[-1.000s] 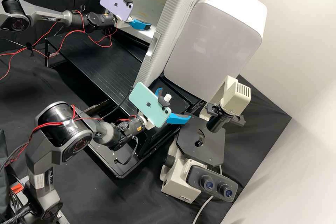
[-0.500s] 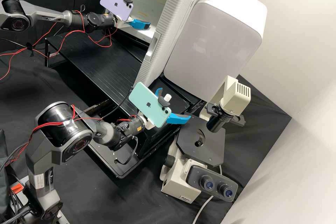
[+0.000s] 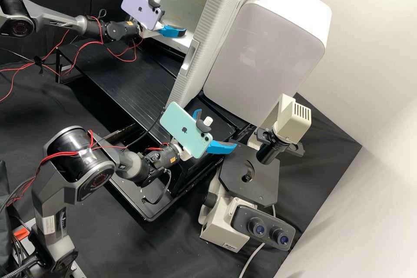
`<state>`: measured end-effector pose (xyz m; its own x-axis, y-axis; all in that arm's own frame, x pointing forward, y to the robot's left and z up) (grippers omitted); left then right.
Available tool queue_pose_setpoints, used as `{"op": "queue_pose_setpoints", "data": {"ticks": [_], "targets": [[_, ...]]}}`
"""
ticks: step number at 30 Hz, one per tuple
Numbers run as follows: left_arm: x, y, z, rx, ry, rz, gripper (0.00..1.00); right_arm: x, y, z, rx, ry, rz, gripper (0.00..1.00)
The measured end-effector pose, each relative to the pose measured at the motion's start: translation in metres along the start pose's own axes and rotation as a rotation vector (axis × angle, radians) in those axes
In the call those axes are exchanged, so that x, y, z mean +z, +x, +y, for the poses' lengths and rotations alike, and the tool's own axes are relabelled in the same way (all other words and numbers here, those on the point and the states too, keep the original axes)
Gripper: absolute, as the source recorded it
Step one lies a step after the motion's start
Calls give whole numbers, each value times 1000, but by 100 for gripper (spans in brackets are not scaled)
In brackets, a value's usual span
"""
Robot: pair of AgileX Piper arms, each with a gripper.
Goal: Take the petri dish out of the incubator
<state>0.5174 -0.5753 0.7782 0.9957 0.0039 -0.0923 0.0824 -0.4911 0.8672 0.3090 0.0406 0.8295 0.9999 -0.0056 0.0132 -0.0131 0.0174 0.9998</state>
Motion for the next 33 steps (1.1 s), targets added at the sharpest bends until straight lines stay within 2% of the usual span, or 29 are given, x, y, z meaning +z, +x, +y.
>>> {"op": "queue_pose_setpoints", "data": {"ticks": [1, 2, 4, 5, 8, 29, 31, 33], "targets": [[1, -5, 0, -4, -4, -21, 0, 0, 0, 0, 0, 0, 0, 100], [1, -9, -1, -10, 14, -34, 0, 0, 0, 0, 0, 0, 0, 100], [2, -18, -4, -29, 6, -61, 0, 0, 0, 0, 0, 0, 0, 100], [2, -21, -3, -29, 18, -74, 0, 0, 0, 0, 0, 0, 0, 100], [3, -26, -3, -40, 20, -89, 0, 0, 0, 0, 0, 0, 0, 100], [3, -33, -3, -34, 24, -103, 0, 0, 0, 0, 0, 0, 0, 100], [2, -37, -5, -39, 29, -111, 0, 0, 0, 0, 0, 0, 0, 100], [2, -48, -6, -34, 54, -138, 0, 0, 0, 0, 0, 0, 0, 100]]}}
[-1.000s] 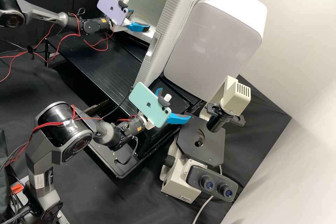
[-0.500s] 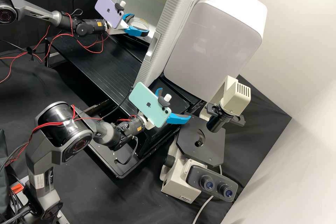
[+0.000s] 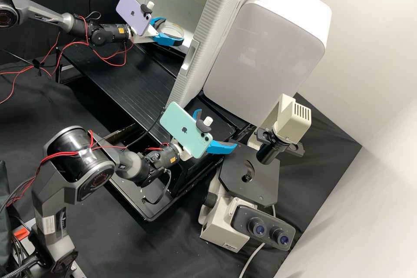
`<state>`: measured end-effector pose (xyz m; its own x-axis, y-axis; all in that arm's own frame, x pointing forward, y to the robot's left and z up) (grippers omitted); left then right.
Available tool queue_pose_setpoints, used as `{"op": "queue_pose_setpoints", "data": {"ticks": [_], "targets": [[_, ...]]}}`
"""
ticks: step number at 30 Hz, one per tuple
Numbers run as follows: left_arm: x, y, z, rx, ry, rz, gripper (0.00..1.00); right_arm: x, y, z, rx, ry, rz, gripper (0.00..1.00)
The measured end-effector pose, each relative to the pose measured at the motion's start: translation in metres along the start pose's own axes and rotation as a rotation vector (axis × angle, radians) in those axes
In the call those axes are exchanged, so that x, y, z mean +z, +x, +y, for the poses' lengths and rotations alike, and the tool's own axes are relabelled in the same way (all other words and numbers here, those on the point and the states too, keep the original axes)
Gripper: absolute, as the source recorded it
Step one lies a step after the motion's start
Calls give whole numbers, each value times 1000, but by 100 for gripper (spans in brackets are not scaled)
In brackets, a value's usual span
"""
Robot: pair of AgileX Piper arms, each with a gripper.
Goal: Take the petri dish out of the incubator
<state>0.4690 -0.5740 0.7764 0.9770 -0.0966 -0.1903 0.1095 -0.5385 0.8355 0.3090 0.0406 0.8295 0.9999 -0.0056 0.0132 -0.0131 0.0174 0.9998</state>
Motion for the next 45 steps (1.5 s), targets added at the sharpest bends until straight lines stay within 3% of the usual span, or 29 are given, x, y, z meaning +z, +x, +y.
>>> {"op": "queue_pose_setpoints", "data": {"ticks": [2, 3, 4, 5, 6, 8, 11, 16, 22, 28, 41, 45], "targets": [[3, -14, 2, -2, 8, -23, 0, 0, 0, 0, 0, 0, 0, 100], [5, -30, 4, 23, 12, -40, 0, 0, 0, 0, 0, 0, 0, 100], [4, -62, -6, -4, 29, -46, 0, 0, 0, 0, 0, 0, 0, 100], [4, -89, -5, 16, 39, -58, 0, 0, 0, 0, 0, 0, 0, 100], [6, -103, 2, 50, 38, -67, 0, 0, 0, 0, 0, 0, 0, 100], [8, -124, 5, 86, 48, -83, 0, 0, 0, 0, 0, 0, 0, 100], [9, -128, 10, 128, 44, -89, 0, 0, 0, 0, 0, 0, 0, 100], [12, -130, 5, 114, 46, -98, 0, 0, 0, 0, 0, 0, 0, 100], [15, -136, -8, 72, 47, -108, 0, 0, 0, 0, 0, 0, 0, 100], [21, -158, -21, 31, 56, -139, 0, 0, 0, 0, 0, 0, 0, 100], [31, -203, -46, 17, 74, -225, 0, 0, 0, 0, 0, 0, 0, 100], [30, -208, -53, -12, 47, -227, 0, 0, 0, 0, 0, 0, 0, 100]]}}
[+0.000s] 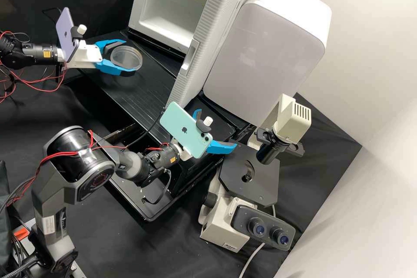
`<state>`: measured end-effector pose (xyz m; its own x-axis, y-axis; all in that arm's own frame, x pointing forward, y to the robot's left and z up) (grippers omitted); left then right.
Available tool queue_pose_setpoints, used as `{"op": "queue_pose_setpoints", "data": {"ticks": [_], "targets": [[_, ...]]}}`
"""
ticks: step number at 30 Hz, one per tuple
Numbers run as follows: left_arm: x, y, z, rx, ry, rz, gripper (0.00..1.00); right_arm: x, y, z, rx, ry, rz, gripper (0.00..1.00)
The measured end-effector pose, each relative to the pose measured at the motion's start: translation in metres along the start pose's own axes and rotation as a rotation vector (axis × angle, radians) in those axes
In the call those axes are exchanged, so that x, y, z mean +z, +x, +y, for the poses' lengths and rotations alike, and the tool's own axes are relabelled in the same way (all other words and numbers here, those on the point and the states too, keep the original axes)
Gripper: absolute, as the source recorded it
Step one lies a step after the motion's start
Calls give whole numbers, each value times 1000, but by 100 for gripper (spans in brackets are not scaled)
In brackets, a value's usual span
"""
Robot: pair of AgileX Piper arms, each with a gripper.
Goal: Take the petri dish out of the incubator
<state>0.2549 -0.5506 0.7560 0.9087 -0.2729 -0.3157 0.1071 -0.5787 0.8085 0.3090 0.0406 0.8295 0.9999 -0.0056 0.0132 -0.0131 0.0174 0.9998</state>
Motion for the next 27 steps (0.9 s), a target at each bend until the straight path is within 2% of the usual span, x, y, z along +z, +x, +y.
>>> {"op": "queue_pose_setpoints", "data": {"ticks": [7, 16, 19, 20, 27], "targets": [[0, -4, -10, -35, -31, -1, 0, 0, 0, 0, 0, 0, 0, 100], [1, 2, -28, -107, -34, 1, 0, 0, 0, 0, 0, 0, 0, 100], [0, 4, -29, -113, -60, 4, 0, 0, 0, 0, 0, 0, 0, 100], [0, 5, -30, -114, -67, 5, 100, 0, 0, 0, 0, 0, 0, 100], [1, 8, -29, -109, -69, 11, 100, 0, 0, 0, 0, 0, 0, 100]]}}
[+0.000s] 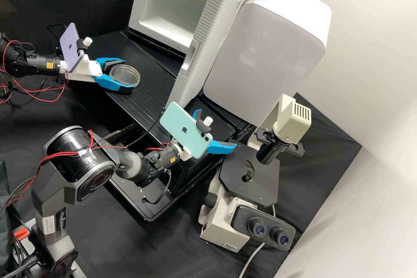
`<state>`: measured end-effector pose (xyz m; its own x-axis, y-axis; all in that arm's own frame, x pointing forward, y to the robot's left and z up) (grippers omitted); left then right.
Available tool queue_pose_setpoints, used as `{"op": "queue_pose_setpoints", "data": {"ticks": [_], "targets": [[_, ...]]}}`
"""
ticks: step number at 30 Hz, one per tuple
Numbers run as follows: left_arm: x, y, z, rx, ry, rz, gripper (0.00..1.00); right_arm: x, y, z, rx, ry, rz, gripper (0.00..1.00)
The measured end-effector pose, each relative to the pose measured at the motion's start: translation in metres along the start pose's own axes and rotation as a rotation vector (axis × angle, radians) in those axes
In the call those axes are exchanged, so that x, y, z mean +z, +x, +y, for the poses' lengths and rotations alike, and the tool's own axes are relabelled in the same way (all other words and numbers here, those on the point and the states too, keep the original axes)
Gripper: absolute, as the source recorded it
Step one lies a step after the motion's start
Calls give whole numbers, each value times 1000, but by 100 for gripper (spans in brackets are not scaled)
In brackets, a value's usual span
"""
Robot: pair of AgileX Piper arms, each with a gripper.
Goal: Take the petri dish out of the incubator
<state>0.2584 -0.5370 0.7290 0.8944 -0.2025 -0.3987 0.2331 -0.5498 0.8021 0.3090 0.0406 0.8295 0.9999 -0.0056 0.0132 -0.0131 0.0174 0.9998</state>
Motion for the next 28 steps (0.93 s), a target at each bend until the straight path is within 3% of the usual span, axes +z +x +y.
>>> {"op": "queue_pose_setpoints", "data": {"ticks": [12, 16, 20, 23, 28], "targets": [[12, -3, -2, 44, 127, 12, 100, 0, 0, 0, 0, 0, 0, 100], [15, -5, -3, 57, 141, 8, 100, 0, 0, 0, 0, 0, 0, 100], [15, -8, -5, 104, 137, -11, 100, 0, 0, 0, 0, 0, 0, 100], [14, -11, -5, 147, 90, -45, 100, 0, 0, 0, 0, 0, 0, 100], [14, -14, -4, 183, 47, -61, 100, 0, 0, 0, 0, 0, 0, 100]]}}
